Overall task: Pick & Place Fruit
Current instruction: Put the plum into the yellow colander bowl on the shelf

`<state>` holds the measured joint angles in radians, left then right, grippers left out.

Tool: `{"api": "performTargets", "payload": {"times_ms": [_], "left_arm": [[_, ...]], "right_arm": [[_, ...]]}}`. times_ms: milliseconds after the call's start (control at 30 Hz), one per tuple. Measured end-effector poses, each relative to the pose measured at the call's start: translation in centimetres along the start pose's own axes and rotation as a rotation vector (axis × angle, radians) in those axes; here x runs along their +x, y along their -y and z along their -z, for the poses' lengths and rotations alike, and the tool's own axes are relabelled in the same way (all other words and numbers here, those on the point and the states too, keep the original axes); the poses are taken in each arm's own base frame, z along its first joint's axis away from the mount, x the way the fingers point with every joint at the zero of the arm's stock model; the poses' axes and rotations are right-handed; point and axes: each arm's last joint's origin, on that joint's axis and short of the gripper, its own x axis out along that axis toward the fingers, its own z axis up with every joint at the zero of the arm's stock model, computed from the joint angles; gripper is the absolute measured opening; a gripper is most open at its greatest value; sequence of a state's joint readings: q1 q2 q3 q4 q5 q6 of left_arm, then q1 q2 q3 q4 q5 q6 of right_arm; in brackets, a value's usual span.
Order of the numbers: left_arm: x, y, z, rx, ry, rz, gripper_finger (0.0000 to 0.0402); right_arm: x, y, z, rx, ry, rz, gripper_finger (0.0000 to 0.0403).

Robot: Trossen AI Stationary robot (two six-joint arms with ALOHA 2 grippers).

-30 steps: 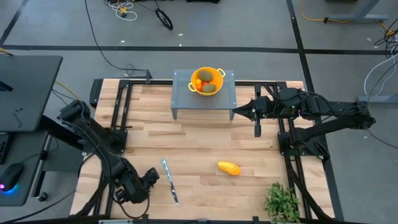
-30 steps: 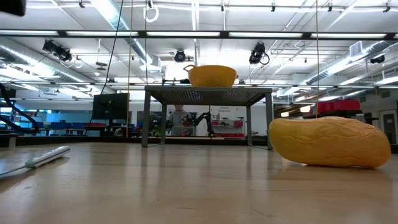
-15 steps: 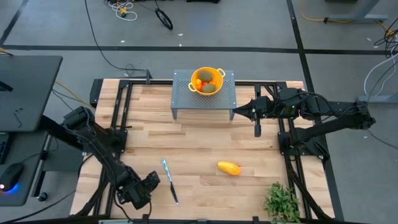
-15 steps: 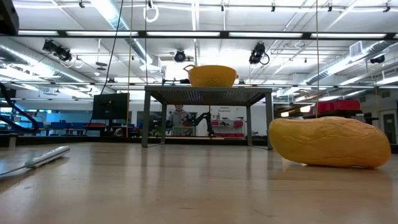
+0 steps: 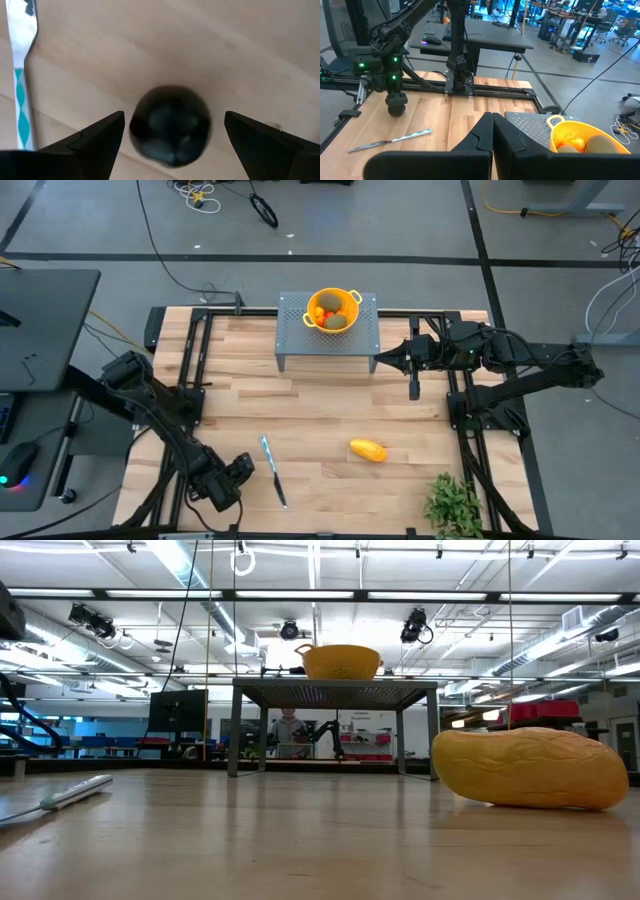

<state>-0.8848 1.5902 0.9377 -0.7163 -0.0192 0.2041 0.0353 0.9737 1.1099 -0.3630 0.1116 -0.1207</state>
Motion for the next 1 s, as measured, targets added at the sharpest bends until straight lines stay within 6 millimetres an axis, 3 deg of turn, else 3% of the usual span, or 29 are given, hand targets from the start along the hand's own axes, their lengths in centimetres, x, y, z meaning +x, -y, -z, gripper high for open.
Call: {"api": "performTargets", "payload": {"times_ms": [700,1000], "left_arm": [[2.2,0.1,0.6,0.01,0.01,0.013,0.0351],[2.2,0.0,0.6,0.006,0.004,-0.007,0.0343]], "right_arm": [[0.0,0.0,0.0,0.0,-0.003,0.016,0.0003],[0.0,0.0,0.0,0.0,-0.003,0.017,0.0003]]}}
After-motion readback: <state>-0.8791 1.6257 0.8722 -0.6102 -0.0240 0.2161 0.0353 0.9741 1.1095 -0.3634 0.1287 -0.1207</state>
